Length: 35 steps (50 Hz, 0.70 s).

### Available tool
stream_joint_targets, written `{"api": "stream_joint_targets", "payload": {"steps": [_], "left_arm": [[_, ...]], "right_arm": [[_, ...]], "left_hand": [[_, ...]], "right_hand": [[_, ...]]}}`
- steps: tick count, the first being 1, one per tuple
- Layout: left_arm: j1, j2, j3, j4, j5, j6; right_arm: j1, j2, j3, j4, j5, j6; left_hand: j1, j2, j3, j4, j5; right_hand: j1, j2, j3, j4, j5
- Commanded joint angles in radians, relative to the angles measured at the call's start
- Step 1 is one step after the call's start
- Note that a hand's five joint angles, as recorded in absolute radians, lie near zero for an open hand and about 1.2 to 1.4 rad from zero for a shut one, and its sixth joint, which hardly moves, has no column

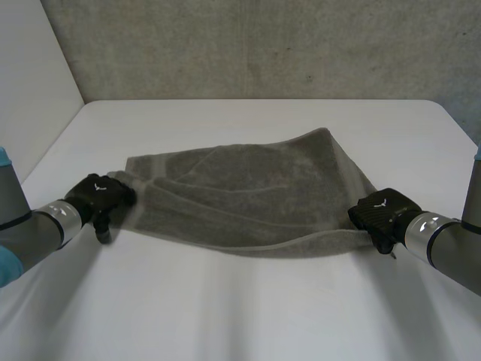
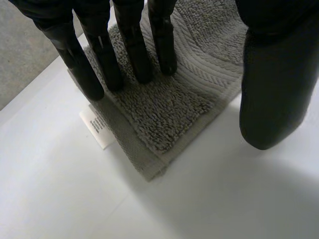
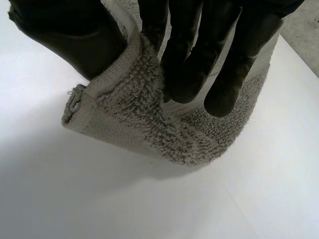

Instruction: Fold the towel.

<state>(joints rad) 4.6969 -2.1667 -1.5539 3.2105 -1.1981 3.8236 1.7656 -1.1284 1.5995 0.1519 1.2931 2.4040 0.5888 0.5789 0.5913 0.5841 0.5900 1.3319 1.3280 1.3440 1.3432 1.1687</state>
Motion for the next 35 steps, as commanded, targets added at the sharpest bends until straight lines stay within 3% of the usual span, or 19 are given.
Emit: {"api": "stream_joint_targets", "payload": {"steps": [1,35], "left_arm": [[-0.017,-0.038,0.051,0.000,-0.001,-0.001],[-0.034,-0.073,0.097,0.000,-0.003,-0.002]], "right_arm": [[0.000,0.004,0.002,0.000,0.000,0.000],[0.015,0.018,0.014,-0.011,-0.002,-0.002]], "left_hand": [[-0.035,-0.025,-0.037,-0.030,-0.210],[0.188,0.198,0.186,0.193,0.013]], "right_hand": [[0.064,0.068,0.052,0.053,0.053],[0.064,0.068,0.052,0.053,0.053]]}}
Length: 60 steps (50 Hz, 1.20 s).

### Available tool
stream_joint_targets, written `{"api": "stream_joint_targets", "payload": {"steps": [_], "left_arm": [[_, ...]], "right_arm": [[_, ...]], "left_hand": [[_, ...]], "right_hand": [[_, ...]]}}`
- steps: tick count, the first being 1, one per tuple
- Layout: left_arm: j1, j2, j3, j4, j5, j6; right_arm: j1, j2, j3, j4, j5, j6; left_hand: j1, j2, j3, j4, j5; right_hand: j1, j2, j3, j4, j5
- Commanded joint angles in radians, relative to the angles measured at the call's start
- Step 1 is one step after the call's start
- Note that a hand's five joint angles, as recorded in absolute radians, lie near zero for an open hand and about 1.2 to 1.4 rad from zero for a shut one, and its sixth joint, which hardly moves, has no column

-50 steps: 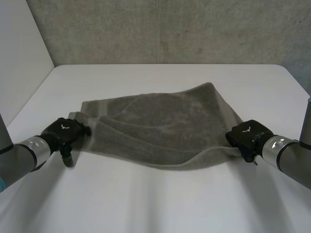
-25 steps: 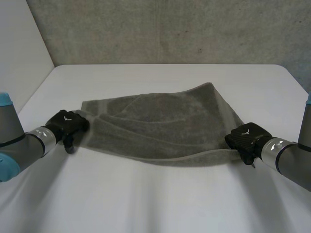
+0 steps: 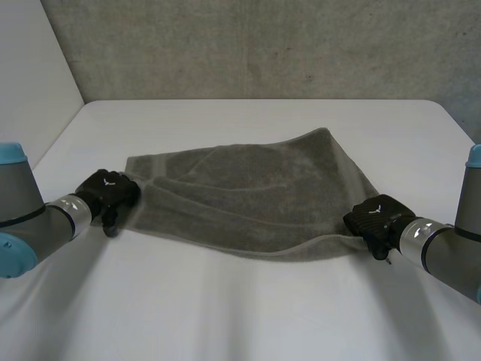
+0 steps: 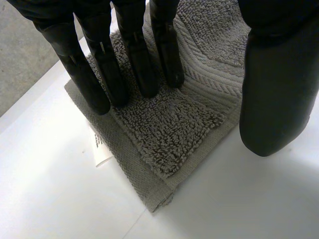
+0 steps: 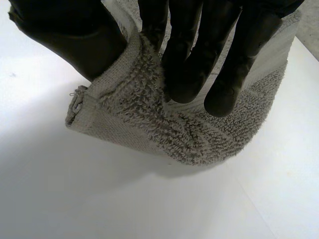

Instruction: Fold the towel.

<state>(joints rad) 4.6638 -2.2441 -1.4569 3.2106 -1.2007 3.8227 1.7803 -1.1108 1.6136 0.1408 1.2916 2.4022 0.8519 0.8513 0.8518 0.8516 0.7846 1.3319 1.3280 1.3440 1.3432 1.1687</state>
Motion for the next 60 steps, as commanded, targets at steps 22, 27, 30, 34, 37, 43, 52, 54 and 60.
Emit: {"api": "stream_joint_targets", "payload": {"steps": [22,27,30,34,37,43,52,54,60], "left_arm": [[-0.010,0.000,0.007,-0.001,0.001,-0.003],[-0.013,-0.003,0.006,-0.001,0.001,-0.002],[-0.013,-0.008,0.007,0.000,0.001,0.000],[-0.013,-0.011,0.010,0.000,0.001,0.000],[-0.013,-0.017,0.018,0.000,0.001,0.000],[-0.013,-0.034,0.035,0.000,0.000,0.000],[-0.013,-0.043,0.053,0.000,-0.013,0.000],[-0.013,-0.043,0.055,0.000,-0.013,0.000],[-0.013,-0.042,0.061,0.000,-0.014,0.000]], "right_arm": [[0.001,0.000,0.005,0.000,0.000,-0.001],[0.001,0.000,0.005,0.000,0.000,-0.001],[0.001,0.003,0.005,0.000,0.000,-0.001],[0.001,0.003,0.005,0.000,0.000,-0.001],[0.001,0.003,0.005,0.000,0.000,-0.001],[0.001,0.003,0.005,0.000,0.000,-0.001],[0.001,0.005,0.005,0.000,-0.002,-0.001],[0.002,0.006,0.005,0.000,0.000,-0.001],[0.002,0.008,0.005,0.000,-0.002,-0.001]], "left_hand": [[-0.081,-0.080,-0.080,-0.080,-0.188],[-0.084,-0.083,-0.083,-0.083,-0.191],[-0.084,-0.083,-0.083,-0.083,-0.191],[-0.078,-0.077,-0.078,-0.077,-0.185],[-0.075,-0.074,-0.075,-0.074,-0.182],[-0.069,-0.068,-0.069,-0.069,-0.176],[0.034,0.034,0.034,0.034,-0.073],[0.037,0.037,0.037,0.037,-0.070],[0.040,0.040,0.040,0.040,-0.067]], "right_hand": [[0.064,0.068,0.052,0.053,0.053],[0.064,0.068,0.052,0.053,0.053],[0.064,0.068,0.052,0.053,0.053],[0.064,0.068,0.052,0.053,0.053],[0.064,0.068,0.052,0.053,0.053],[0.064,0.068,0.052,0.053,0.053],[0.064,0.068,0.052,0.053,0.053],[0.064,0.068,0.052,0.053,0.053],[0.064,0.068,0.052,0.053,0.053]]}}
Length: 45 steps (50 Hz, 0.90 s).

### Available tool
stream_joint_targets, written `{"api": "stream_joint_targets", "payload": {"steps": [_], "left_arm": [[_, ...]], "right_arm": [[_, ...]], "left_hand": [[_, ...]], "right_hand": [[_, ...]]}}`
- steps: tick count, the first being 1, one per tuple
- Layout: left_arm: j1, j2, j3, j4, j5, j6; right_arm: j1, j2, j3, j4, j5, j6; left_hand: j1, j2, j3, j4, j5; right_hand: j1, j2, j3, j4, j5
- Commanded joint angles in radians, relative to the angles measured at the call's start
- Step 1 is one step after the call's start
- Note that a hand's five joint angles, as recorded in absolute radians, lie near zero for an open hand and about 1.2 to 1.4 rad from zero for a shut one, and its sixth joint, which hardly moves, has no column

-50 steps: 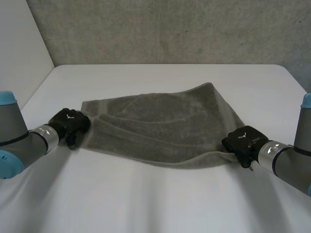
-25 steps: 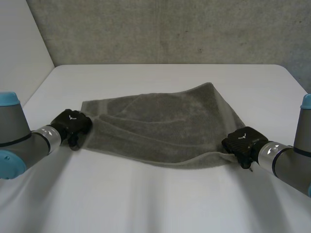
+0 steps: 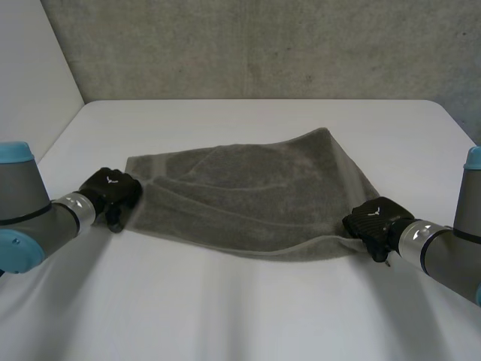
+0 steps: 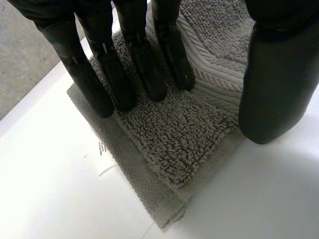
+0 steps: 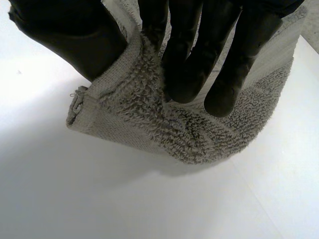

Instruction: Fold the towel.

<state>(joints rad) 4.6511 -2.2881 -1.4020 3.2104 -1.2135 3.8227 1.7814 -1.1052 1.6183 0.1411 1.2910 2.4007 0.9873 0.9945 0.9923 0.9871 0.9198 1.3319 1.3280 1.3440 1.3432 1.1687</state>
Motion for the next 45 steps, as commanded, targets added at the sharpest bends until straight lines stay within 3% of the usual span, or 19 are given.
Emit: {"api": "stream_joint_targets", "payload": {"steps": [1,32,45], "left_arm": [[0.000,0.002,0.006,0.000,-0.001,0.000],[-0.009,-0.005,0.018,0.000,-0.001,-0.003],[-0.023,0.021,0.018,0.000,-0.020,-0.014]], "right_arm": [[0.001,0.002,0.000,0.000,-0.001,0.000],[0.018,0.018,0.000,0.000,0.001,-0.002],[0.015,0.016,-0.003,-0.002,0.002,0.000]], "left_hand": [[-0.096,-0.103,-0.101,-0.095,-0.203],[-0.069,-0.076,-0.074,-0.069,-0.176],[0.268,0.261,0.263,0.269,0.161]], "right_hand": [[0.064,0.068,0.052,0.053,0.053],[0.064,0.068,0.052,0.053,0.053],[0.064,0.068,0.052,0.053,0.053]]}}
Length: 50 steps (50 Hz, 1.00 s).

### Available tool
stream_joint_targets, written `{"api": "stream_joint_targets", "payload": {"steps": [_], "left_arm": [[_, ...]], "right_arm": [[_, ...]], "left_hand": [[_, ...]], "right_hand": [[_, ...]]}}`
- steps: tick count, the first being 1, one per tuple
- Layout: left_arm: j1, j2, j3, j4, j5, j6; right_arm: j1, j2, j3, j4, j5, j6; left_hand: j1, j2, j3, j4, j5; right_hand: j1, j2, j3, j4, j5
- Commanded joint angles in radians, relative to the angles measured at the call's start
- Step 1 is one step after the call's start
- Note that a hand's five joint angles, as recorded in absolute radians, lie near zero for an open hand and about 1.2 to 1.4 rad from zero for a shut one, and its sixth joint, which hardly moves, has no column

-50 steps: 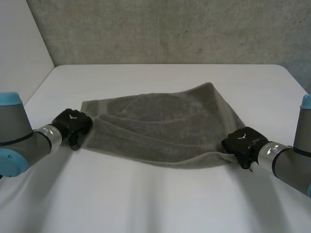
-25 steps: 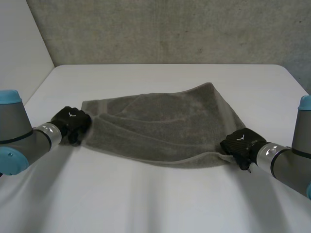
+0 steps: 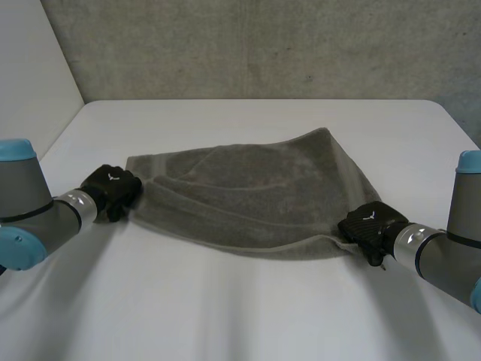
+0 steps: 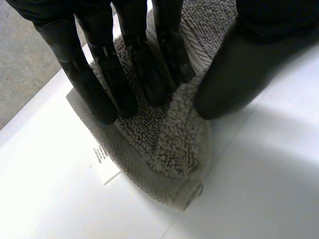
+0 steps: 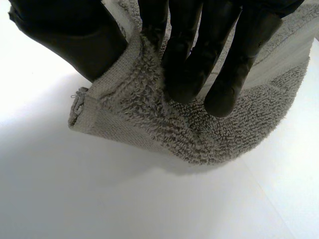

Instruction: Fold the towel.

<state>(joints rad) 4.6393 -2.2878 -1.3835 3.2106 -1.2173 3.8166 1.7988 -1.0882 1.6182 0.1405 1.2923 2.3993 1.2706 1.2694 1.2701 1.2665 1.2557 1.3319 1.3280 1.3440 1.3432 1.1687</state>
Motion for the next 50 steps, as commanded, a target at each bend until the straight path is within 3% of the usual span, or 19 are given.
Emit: {"api": "stream_joint_targets", "payload": {"steps": [1,7,14,19,25,30,35,42,45,47,50], "left_arm": [[-0.011,0.027,0.000,0.000,-0.021,-0.009],[-0.016,0.047,-0.011,0.000,-0.022,-0.011],[-0.034,0.067,-0.035,-0.002,-0.024,-0.009],[-0.034,0.114,-0.072,-0.006,-0.024,-0.011],[-0.037,0.304,-0.123,-0.012,-0.024,-0.038],[-0.028,0.476,-0.137,-0.015,-0.019,-0.141],[-0.001,0.648,-0.117,-0.041,-0.013,-0.250],[0.029,0.699,-0.094,-0.074,-0.014,-0.261],[0.027,0.666,-0.097,-0.077,-0.018,-0.261],[0.015,0.554,-0.088,-0.080,-0.025,-0.250],[-0.010,0.492,-0.068,-0.084,-0.031,-0.242]], "right_arm": [[-0.003,-0.001,-0.003,-0.001,0.001,0.001],[-0.003,-0.001,-0.004,-0.010,0.004,0.001],[-0.015,-0.019,-0.008,-0.042,0.005,0.018],[-0.021,-0.127,-0.012,-0.053,0.001,0.032],[-0.065,-0.299,-0.055,-0.042,-0.004,0.110],[-0.101,-0.444,-0.112,-0.016,-0.030,0.169],[-0.159,-0.541,-0.249,0.141,-0.099,0.175],[-0.228,-0.510,-0.405,0.318,-0.139,0.149],[-0.239,-0.417,-0.454,0.366,-0.139,0.110],[-0.196,-0.330,-0.501,0.387,-0.117,0.052],[-0.167,-0.292,-0.518,0.396,-0.097,0.024]], "left_hand": [[-0.009,-0.008,-0.009,-0.005,-0.169],[0.125,0.127,0.126,0.129,-0.034],[0.126,0.127,0.126,0.130,-0.034],[0.126,0.127,0.126,0.130,-0.034],[0.126,0.127,0.126,0.130,-0.034],[0.126,0.127,0.126,0.130,-0.034],[0.126,0.127,0.126,0.130,-0.034],[0.126,0.127,0.126,0.130,-0.034],[0.126,0.127,0.126,0.130,-0.034],[0.126,0.127,0.126,0.130,-0.034],[0.126,0.127,0.126,0.130,-0.034]], "right_hand": [[0.064,0.068,0.052,0.053,0.053],[0.064,0.068,0.052,0.053,0.053],[0.064,0.068,0.052,0.053,0.053],[0.064,0.068,0.052,0.053,0.053],[0.064,0.068,0.052,0.053,0.053],[0.064,0.068,0.052,0.053,0.053],[0.064,0.068,0.052,0.053,0.053],[0.064,0.068,0.052,0.053,0.053],[0.064,0.068,0.052,0.053,0.053],[0.064,0.068,0.052,0.053,0.053],[0.064,0.068,0.052,0.053,0.053]]}}
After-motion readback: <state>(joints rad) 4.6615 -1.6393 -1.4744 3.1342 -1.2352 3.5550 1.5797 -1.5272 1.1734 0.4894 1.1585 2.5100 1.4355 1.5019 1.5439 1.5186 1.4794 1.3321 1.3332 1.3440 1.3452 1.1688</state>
